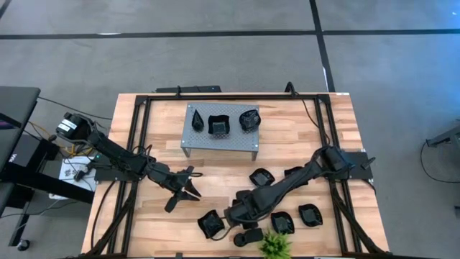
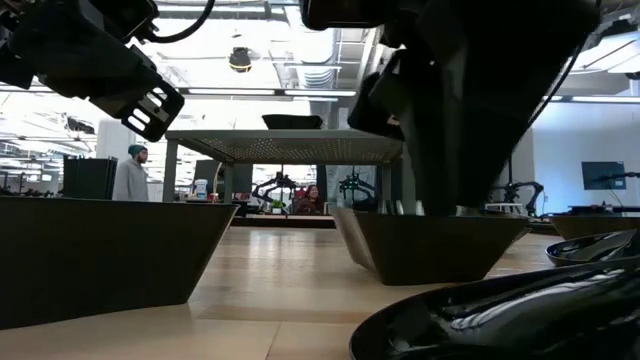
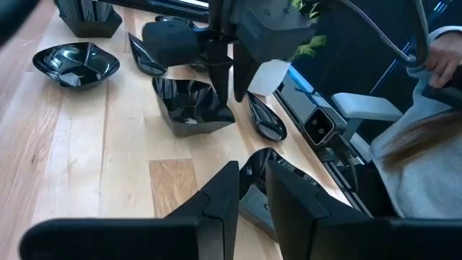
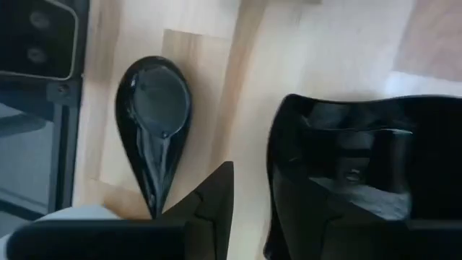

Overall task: Pick & Place Mini shaped plates
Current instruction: Stack the black distorted square plate on top of the black distorted square plate on the shelf

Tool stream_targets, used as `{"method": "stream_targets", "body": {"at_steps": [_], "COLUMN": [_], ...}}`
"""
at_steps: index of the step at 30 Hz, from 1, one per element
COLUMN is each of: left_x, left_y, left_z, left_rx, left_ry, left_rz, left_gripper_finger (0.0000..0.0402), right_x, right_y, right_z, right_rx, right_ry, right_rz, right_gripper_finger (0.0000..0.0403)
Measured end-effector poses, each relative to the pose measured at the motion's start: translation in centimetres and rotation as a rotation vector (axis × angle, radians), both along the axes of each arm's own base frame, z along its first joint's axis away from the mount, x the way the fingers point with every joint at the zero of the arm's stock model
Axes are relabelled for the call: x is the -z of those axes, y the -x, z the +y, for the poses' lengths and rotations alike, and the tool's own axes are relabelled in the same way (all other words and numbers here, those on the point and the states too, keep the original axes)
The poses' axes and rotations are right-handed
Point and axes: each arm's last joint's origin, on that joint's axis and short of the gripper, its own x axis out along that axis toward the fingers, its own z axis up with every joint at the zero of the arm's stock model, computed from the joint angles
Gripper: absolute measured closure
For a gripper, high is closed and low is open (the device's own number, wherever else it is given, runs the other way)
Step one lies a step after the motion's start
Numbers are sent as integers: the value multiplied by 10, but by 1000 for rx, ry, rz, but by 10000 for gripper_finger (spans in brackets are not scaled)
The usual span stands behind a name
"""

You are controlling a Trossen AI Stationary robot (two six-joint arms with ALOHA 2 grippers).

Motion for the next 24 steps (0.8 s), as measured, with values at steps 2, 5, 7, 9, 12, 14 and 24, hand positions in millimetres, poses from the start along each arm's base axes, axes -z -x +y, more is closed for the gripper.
{"method": "stream_targets", "body": {"at_steps": [2,5,7,9,12,14,24], "left_x": [0,0,0,0,0,0,0], "left_y": [0,0,0,0,0,0,0], "left_z": [0,0,0,0,0,0,0], "left_rx": [0,1,1,1,1,1,0], "left_ry": [0,-2,-3,-3,-3,-3,-4], "left_rz": [0,-1,-2,-2,-2,-2,-7], "left_gripper_finger": [330,330,330,330,330,330,330], "right_x": [2,3,3,3,6,10,16], "right_y": [-1,-3,-4,-4,-5,-4,-3], "right_z": [0,-4,-7,-8,-7,-7,-14], "right_rx": [2,12,26,32,12,2,-28], "right_ry": [5,32,59,77,83,98,149], "right_rz": [6,-7,-20,-26,-24,-13,30], "right_gripper_finger": [309,309,309,309,309,309,350]}}
